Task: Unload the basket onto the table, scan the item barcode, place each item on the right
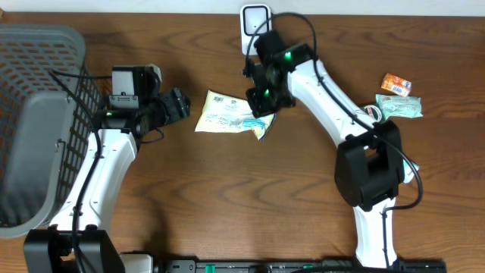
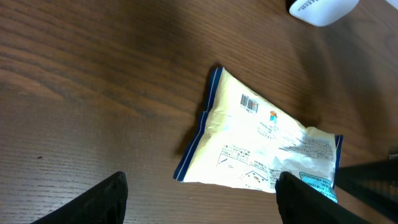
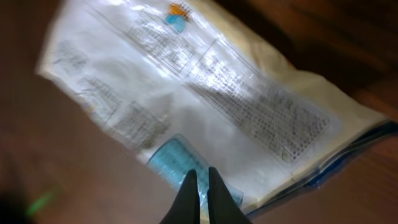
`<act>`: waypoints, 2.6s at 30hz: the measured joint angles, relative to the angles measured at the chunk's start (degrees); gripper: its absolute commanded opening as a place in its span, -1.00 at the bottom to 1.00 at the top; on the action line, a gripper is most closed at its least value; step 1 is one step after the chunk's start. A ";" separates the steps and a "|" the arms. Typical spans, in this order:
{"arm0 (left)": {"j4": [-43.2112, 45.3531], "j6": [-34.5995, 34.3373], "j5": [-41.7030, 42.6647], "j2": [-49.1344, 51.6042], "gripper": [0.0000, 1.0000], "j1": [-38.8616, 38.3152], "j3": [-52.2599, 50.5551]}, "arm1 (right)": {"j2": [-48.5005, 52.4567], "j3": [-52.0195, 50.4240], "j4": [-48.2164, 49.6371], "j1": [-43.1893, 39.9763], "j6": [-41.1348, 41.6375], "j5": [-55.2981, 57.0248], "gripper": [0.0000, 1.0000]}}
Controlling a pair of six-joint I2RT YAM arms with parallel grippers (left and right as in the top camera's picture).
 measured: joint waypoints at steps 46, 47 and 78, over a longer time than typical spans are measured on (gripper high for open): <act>1.16 3.82 0.02 9.90 0.50 -10.19 -0.76 | 1.05 -13.44 9.68 -2.40 -6.29 2.47 -0.98; 1.07 3.82 0.02 9.90 0.50 -10.19 -1.07 | 1.07 -13.49 9.77 -2.73 -6.29 2.45 -0.98; -0.85 2.49 1.95 4.46 0.34 -14.21 -3.02 | 1.44 -10.99 9.84 -8.33 -18.27 0.87 -0.73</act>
